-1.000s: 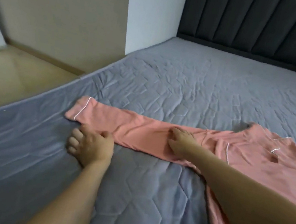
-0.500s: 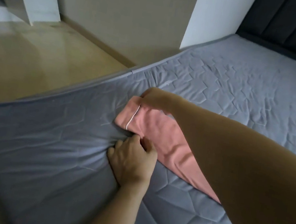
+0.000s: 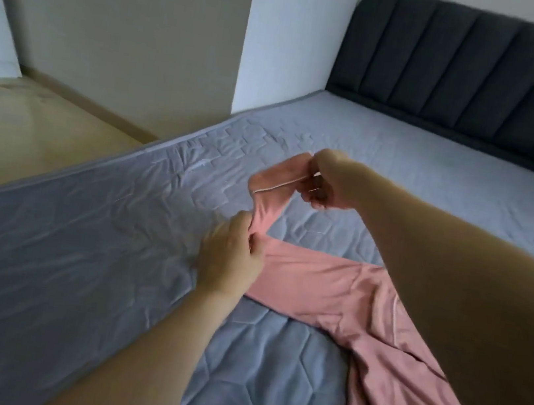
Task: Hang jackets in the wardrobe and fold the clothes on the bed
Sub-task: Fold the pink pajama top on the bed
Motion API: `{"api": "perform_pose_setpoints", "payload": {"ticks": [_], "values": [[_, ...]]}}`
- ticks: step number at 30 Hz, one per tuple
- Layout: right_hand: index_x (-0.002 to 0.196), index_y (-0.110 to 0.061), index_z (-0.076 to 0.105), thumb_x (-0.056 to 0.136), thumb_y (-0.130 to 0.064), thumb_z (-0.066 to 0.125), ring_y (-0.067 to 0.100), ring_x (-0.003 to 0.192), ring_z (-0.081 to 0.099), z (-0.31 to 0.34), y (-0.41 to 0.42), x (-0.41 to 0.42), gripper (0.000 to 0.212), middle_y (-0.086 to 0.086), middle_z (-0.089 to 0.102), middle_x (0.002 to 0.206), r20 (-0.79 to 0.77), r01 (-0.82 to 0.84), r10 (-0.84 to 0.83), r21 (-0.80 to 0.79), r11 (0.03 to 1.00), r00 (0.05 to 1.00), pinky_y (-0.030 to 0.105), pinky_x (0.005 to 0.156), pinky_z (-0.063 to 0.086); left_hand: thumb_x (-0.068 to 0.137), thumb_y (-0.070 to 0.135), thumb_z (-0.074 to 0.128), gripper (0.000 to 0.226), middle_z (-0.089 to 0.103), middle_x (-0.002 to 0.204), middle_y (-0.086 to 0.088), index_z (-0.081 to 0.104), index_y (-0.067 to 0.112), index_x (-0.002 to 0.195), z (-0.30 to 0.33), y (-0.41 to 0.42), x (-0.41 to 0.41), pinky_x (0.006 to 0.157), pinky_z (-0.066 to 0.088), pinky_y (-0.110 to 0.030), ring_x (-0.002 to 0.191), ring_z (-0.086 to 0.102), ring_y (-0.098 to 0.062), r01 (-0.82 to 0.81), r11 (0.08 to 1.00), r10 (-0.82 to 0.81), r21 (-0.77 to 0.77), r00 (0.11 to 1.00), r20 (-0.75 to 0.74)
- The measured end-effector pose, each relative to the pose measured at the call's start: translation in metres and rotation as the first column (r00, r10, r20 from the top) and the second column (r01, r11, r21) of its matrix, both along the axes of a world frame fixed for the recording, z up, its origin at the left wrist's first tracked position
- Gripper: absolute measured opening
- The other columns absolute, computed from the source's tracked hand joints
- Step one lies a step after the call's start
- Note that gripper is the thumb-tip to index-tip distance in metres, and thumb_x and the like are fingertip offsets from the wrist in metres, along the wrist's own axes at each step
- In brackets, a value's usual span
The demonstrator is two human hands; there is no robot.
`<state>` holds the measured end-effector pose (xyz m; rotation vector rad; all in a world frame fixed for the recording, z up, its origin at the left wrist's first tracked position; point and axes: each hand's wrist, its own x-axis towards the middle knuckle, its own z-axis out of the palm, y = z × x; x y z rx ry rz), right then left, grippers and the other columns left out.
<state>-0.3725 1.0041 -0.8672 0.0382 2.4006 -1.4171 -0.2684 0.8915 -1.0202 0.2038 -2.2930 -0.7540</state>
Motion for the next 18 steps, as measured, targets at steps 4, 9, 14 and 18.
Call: {"api": "perform_pose_setpoints", "payload": {"ticks": [4, 9, 14, 18], "values": [[0.074, -0.011, 0.054, 0.091, -0.037, 0.035, 0.021, 0.05, 0.051, 0.04, 0.15, 0.031, 0.036, 0.009, 0.057, 0.06, -0.002, 0.229, -0.235, -0.213, 0.95, 0.972, 0.024, 0.057, 0.037, 0.078, 0.012, 0.064, 0.013, 0.064, 0.077, -0.012, 0.056, 0.011, 0.088, 0.042, 0.115, -0.002, 0.057, 0.041, -0.04, 0.074, 0.061, -0.041, 0.252, 0.964, -0.255, -0.081, 0.966, -0.041], [0.064, -0.01, 0.049, 0.091, -0.007, 0.03, 0.015, 0.045, 0.046, 0.027, 0.335, 0.083, 0.033, 0.003, 0.053, 0.048, 0.042, 0.38, -0.378, -0.088, 0.921, 0.925, 0.023, 0.053, 0.033, 0.072, 0.013, 0.064, 0.017, 0.066, 0.082, -0.008, 0.06, 0.013, 0.089, 0.053, 0.275, 0.016, 0.058, 0.043, -0.035, 0.078, 0.063, -0.036, 0.505, 0.82, -0.524, -0.269, 0.852, -0.001], [0.068, -0.006, 0.044, 0.089, 0.005, 0.037, 0.02, 0.049, 0.038, -0.055, 0.482, 0.139, 0.025, 0.01, 0.04, 0.058, 0.024, 0.607, -0.617, 0.154, 0.78, 0.787, 0.022, 0.047, 0.033, 0.079, 0.024, 0.058, 0.03, 0.062, 0.112, -0.006, 0.062, 0.019, 0.108, 0.006, 0.386, 0.046, 0.088, 0.045, -0.039, 0.105, 0.058, -0.032, 0.732, 0.447, -0.626, -0.513, 0.666, 0.405], [0.068, -0.013, 0.044, 0.096, -0.002, 0.04, 0.021, 0.056, 0.046, -0.11, 0.527, 0.171, 0.03, 0.012, 0.046, 0.068, -0.05, 0.648, -0.654, 0.211, 0.732, 0.755, 0.027, 0.05, 0.041, 0.078, 0.037, 0.031, 0.044, 0.057, 0.117, 0.0, 0.06, 0.023, 0.108, -0.013, 0.398, 0.048, 0.094, 0.039, -0.038, 0.114, 0.05, -0.025, 0.705, 0.582, -0.553, -0.406, 0.709, 0.438]]}}
